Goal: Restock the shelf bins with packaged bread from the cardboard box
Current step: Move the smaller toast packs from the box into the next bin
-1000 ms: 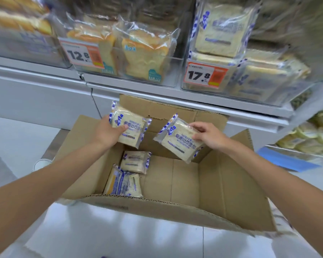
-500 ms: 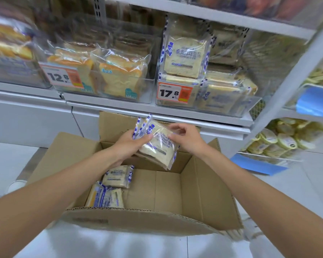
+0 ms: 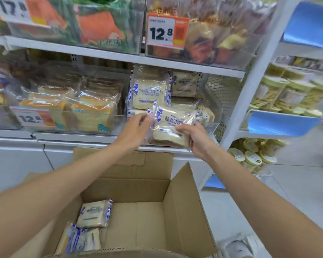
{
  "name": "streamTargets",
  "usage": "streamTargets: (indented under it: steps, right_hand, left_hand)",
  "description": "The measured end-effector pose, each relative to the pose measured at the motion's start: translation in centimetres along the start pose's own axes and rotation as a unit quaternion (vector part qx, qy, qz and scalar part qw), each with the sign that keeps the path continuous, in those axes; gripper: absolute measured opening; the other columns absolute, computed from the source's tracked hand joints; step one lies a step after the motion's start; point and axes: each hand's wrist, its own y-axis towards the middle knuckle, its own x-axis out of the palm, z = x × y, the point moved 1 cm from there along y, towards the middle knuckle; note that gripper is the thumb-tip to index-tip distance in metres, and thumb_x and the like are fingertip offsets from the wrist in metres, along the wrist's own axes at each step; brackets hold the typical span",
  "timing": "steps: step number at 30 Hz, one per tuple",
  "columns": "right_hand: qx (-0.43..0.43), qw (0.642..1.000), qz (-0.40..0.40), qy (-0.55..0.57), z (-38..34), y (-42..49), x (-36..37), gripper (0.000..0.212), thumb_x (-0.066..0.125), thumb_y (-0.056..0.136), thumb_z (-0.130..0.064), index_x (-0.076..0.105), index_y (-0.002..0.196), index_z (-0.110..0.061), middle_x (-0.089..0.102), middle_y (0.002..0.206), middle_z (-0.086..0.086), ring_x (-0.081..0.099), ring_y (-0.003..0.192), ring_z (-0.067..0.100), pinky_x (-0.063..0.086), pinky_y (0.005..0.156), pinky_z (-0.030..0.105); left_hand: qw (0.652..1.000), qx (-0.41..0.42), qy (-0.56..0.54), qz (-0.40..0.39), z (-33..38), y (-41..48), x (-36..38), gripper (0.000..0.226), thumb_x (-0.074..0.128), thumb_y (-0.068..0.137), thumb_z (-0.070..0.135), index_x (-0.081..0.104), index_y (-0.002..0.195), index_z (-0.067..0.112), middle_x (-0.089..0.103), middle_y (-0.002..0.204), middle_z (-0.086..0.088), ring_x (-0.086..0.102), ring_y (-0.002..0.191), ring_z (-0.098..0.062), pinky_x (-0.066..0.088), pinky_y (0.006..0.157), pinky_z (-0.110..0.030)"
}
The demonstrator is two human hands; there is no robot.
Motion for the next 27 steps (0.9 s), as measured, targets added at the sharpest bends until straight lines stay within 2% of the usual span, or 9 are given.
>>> streamTargets:
  steps: [1,3,6,11,15,18,22,25,27]
  right_hand:
    - [-0.017,1.0,0.01,0.003,-1.1,0.8,-0.9,0.097,0.078,0.069,-0.011,0.025,0.15,-0.016,0.066,0.122,0.007,0.066,0.107,0.024,0.048,0.101,0.05]
    - [-0.047,0.998,0.031,0.0,-3.2,2.4,-2.5,0.075,0.075,0.073,-0.007,0.041,0.139,-0.013,0.068,0.121,0.007,0.069,0.102,0.023,0.054,0.093,0.047]
    - [-0.084,0.995,0.059,0.018,-6.2,5.9,-4.2,0.046,0.07,0.078,-0.001,0.052,0.119,-0.012,0.072,0.106,0.007,0.072,0.08,0.016,0.06,0.066,0.031]
    - [-0.109,0.985,0.113,-0.068,-9.5,12.6,-5.4,0.063,0.079,0.066,-0.013,0.044,0.119,-0.01,0.063,0.111,0.01,0.063,0.1,0.024,0.054,0.077,0.04]
    - [-0.118,0.987,0.084,-0.063,-10.0,16.9,-5.2,0.077,0.089,0.045,-0.01,0.062,0.118,-0.008,0.074,0.1,0.011,0.07,0.098,0.03,0.055,0.09,0.051]
    - [-0.16,0.97,0.107,-0.147,-9.4,19.8,-6.1,0.093,0.096,0.026,-0.043,0.064,0.111,-0.022,0.074,0.104,0.002,0.071,0.097,0.024,0.056,0.088,0.049]
    - [-0.165,0.946,0.063,-0.273,-9.1,18.4,-4.6,0.08,0.089,0.058,-0.039,0.052,0.126,-0.022,0.068,0.113,-0.004,0.066,0.102,0.016,0.055,0.092,0.041]
    - [-0.165,0.925,0.086,-0.332,-8.7,18.0,-4.5,0.102,0.085,0.063,-0.048,0.029,0.145,-0.023,0.06,0.129,0.001,0.063,0.108,0.021,0.054,0.094,0.043]
    - [-0.181,0.914,0.147,-0.331,-8.1,17.7,-4.6,0.13,0.082,0.05,-0.064,0.004,0.15,-0.036,0.047,0.143,0.007,0.062,0.112,0.028,0.056,0.089,0.046]
  left_hand:
    - [0.997,0.047,0.051,0.025,0.3,1.5,-0.3,0.04,0.035,0.101,0.047,0.058,0.119,0.02,0.062,0.114,0.0,0.056,0.102,-0.015,0.044,0.082,-0.018]
    - [0.967,0.134,0.205,0.069,0.4,4.6,-0.9,0.042,0.042,0.1,0.04,0.051,0.134,0.018,0.055,0.133,-0.002,0.047,0.123,-0.021,0.039,0.102,-0.035]
    - [0.902,0.21,0.365,0.095,-0.2,8.7,-1.1,0.041,0.053,0.096,0.035,0.052,0.134,0.02,0.053,0.131,-0.002,0.046,0.122,-0.023,0.035,0.103,-0.043]
    - [0.857,0.286,0.407,0.135,-2.7,11.9,-0.4,0.035,0.057,0.091,0.036,0.056,0.123,0.02,0.054,0.119,-0.004,0.051,0.108,-0.025,0.039,0.091,-0.041]
    - [0.837,0.324,0.407,0.173,-4.0,12.4,-0.1,0.039,0.051,0.09,0.039,0.057,0.122,0.019,0.055,0.119,-0.004,0.05,0.105,-0.024,0.037,0.088,-0.038]
    - [0.83,0.34,0.4,0.188,-4.1,12.4,-0.1,0.038,0.052,0.089,0.037,0.058,0.12,0.016,0.058,0.116,-0.006,0.051,0.104,-0.025,0.037,0.086,-0.039]
    - [0.828,0.34,0.403,0.19,-4.0,12.3,0.1,0.039,0.049,0.089,0.037,0.058,0.119,0.015,0.059,0.116,-0.007,0.054,0.103,-0.028,0.037,0.085,-0.04]
    - [0.831,0.335,0.403,0.185,-3.9,12.2,0.0,0.038,0.049,0.089,0.037,0.057,0.12,0.016,0.058,0.117,-0.007,0.054,0.104,-0.027,0.038,0.087,-0.04]
    - [0.834,0.333,0.401,0.181,-3.9,12.1,0.0,0.039,0.049,0.089,0.037,0.057,0.12,0.016,0.059,0.117,-0.007,0.053,0.105,-0.027,0.039,0.087,-0.04]
